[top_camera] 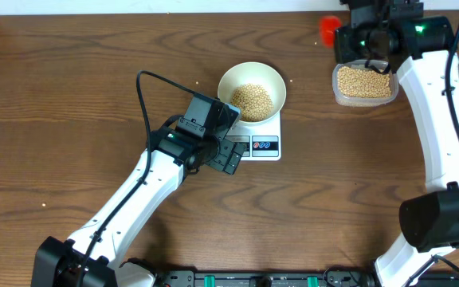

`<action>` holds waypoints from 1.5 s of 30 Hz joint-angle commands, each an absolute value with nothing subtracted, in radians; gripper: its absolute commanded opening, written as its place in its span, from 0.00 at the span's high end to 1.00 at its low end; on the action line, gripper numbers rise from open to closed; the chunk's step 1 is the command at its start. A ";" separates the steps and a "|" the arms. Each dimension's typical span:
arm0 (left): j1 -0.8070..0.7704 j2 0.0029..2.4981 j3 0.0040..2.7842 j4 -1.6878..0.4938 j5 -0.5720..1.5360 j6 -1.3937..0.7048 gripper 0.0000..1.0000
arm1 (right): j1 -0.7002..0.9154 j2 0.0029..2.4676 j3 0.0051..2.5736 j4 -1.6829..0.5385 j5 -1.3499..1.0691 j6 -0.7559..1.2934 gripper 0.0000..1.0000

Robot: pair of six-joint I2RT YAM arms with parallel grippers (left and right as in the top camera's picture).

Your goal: Scoop item into bowl and weigh 50g on scale

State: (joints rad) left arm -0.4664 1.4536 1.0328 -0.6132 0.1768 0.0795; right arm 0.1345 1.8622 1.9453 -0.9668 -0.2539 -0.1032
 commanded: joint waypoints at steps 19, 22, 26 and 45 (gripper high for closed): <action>-0.464 1.465 1.031 -0.613 0.167 0.086 0.07 | 0.329 1.868 1.684 -0.820 -0.450 -0.170 0.99; -0.464 1.465 1.031 -0.613 0.167 0.086 0.07 | 0.330 1.868 1.632 -0.768 -0.451 -0.170 0.99; -0.464 1.465 1.031 -0.613 0.167 0.086 0.07 | 0.334 1.868 1.565 -0.697 -0.451 -0.174 0.99; -0.464 1.465 1.031 -0.613 0.167 0.086 0.07 | 0.418 1.868 1.400 -0.523 -0.290 -0.271 0.99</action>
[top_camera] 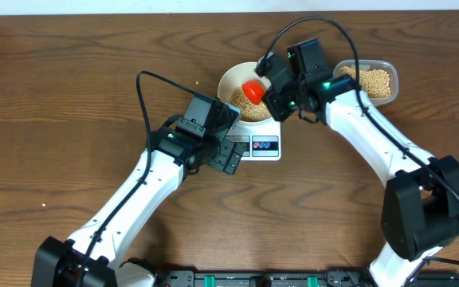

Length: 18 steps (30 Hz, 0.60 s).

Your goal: Scoop item into bowl and weigh 50g on scale

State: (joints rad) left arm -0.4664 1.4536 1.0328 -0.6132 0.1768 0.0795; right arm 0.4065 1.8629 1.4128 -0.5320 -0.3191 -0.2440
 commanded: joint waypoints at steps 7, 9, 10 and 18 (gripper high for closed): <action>-0.464 1.465 1.031 -0.613 0.167 0.086 0.07 | 0.422 1.868 1.398 -0.525 -0.291 -0.270 0.99; -0.464 1.465 1.031 -0.613 0.167 0.086 0.07 | 0.425 1.868 1.396 -0.528 -0.290 -0.271 0.99; -0.464 1.465 1.031 -0.613 0.167 0.086 0.07 | 0.427 1.868 1.396 -0.530 -0.294 -0.270 0.99; -0.464 1.465 1.030 -0.613 0.167 0.086 0.07 | 0.454 1.868 1.396 -0.541 -0.354 -0.263 0.99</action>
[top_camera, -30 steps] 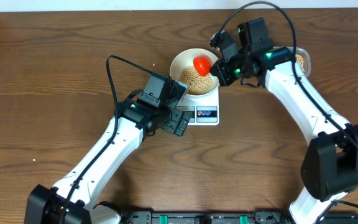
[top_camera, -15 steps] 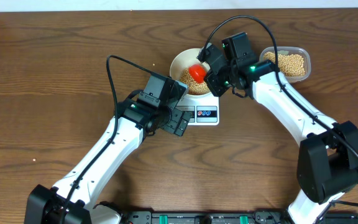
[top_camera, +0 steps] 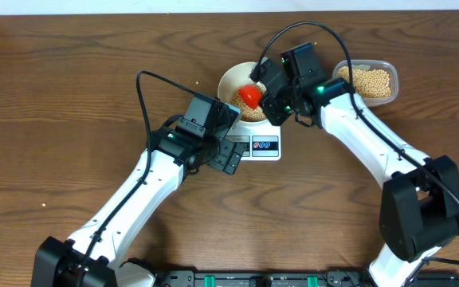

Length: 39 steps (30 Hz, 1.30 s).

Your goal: Scoop item into bowl and weigh 50g on scale

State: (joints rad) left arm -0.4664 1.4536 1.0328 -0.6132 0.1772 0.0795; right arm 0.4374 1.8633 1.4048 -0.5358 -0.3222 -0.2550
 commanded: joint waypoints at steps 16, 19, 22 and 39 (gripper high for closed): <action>-0.464 1.465 1.030 -0.613 0.167 0.086 0.07 | 0.458 1.868 1.396 -0.563 -0.430 -0.167 0.99; -0.464 1.465 1.030 -0.613 0.167 0.086 0.07 | 0.445 1.868 1.397 -0.557 -0.430 -0.104 0.99; -0.464 1.465 1.031 -0.613 0.167 0.086 0.07 | 0.424 1.868 1.397 -0.556 -0.461 -0.054 0.99; -0.464 1.465 1.031 -0.613 0.167 0.086 0.07 | 0.225 1.868 1.400 -0.402 -0.973 0.100 0.99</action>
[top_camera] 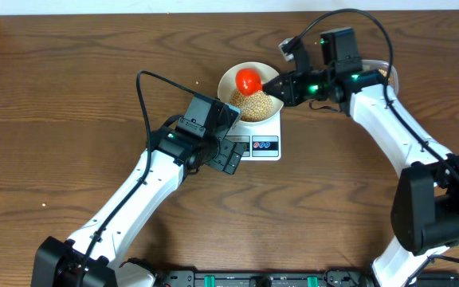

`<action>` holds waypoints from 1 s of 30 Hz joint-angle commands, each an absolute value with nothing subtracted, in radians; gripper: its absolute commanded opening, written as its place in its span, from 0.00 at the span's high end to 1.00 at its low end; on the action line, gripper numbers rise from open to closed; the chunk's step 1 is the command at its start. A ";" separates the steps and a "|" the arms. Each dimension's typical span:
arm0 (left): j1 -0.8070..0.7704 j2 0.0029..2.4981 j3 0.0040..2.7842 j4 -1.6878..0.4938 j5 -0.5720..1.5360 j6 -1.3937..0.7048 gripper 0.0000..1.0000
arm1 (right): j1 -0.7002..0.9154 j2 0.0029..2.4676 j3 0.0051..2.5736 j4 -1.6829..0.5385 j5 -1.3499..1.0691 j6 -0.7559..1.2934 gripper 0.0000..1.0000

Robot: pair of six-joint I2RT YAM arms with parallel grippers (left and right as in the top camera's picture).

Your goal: Scoop item into bowl and weigh 50g on scale

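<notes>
A white bowl [228,78] holding a heap of tan beans [255,105] stands on the small white scale [257,146] in the overhead view. The red scoop [249,80] hangs over the far part of the bowl, above the beans. My right gripper [274,86] reaches in from the right and is shut on the scoop's handle, which is hidden. My left gripper [228,155] rests at the left side of the scale, below the bowl. Whether its jaws are open or shut does not show.
The clear tub of beans [387,73] sits at the back right, mostly covered by my right arm. My left arm's black cable [142,96] loops over the table left of the bowl. A few stray beans lie on the brown wooden table [70,96].
The red scoop has shifted from low over the beans to the far side of the bowl. My right wrist has drawn back to the right and now covers the tub. The left arm is unchanged.
At first my right gripper was at the back right by the tub, with the red scoop beyond it. Then it held the scoop over the bowl's beans. Then the scoop sat lower in the bowl, and now it is over the bowl's far side. My left arm stayed by the scale.
</notes>
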State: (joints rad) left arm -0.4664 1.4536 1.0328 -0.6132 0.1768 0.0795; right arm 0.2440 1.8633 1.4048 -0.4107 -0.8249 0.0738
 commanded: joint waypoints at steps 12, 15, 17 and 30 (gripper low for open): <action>-0.464 1.465 1.031 -0.613 0.167 0.086 0.07 | 0.189 1.868 1.400 -0.387 -1.012 0.100 0.99; -0.464 1.465 1.030 -0.613 0.167 0.086 0.07 | 0.189 1.868 1.400 -0.374 -1.012 0.100 0.99; -0.464 1.465 1.030 -0.613 0.167 0.086 0.07 | 0.189 1.868 1.400 -0.369 -1.011 0.100 0.99; -0.464 1.465 1.030 -0.613 0.167 0.086 0.07 | 0.206 1.868 1.400 -0.402 -0.823 0.091 0.99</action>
